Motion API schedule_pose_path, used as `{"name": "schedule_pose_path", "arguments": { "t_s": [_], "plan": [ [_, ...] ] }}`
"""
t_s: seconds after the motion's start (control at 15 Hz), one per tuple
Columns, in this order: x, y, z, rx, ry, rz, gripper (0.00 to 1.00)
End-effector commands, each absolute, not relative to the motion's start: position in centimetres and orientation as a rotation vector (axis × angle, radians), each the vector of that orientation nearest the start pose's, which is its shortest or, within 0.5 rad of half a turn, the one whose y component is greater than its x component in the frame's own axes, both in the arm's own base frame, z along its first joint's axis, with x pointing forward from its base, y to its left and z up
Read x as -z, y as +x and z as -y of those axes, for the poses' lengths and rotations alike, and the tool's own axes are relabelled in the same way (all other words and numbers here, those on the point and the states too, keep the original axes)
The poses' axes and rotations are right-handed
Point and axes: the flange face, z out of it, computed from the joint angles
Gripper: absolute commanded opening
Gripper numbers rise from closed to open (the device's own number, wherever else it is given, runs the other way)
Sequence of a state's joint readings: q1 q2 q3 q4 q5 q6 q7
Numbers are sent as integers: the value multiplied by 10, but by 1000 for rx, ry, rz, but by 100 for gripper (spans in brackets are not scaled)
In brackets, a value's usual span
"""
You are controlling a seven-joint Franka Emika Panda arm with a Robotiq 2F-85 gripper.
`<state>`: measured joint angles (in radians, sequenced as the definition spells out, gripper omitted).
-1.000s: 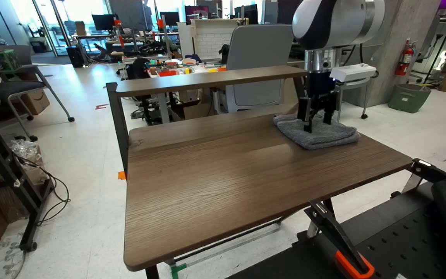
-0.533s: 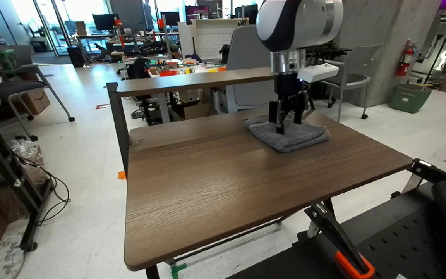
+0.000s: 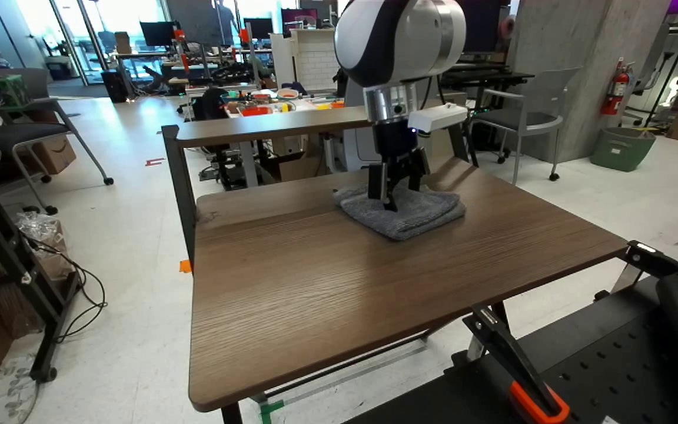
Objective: Move the towel to the left
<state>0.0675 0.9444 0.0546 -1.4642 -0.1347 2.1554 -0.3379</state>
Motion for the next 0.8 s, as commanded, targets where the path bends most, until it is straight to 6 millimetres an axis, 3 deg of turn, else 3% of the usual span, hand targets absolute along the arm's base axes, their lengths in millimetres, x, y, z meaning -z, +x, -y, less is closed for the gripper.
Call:
{"name": "schedule_pose_path", "arguments": {
  "t_s": [0.0, 0.33, 0.73],
  "plan": [
    [-76, 676, -97, -465, -2998, 912, 100],
    [-103, 680, -104, -439, -3018, 915, 100],
    [-173, 675, -99, -403, -3020, 955, 100]
  ]
}}
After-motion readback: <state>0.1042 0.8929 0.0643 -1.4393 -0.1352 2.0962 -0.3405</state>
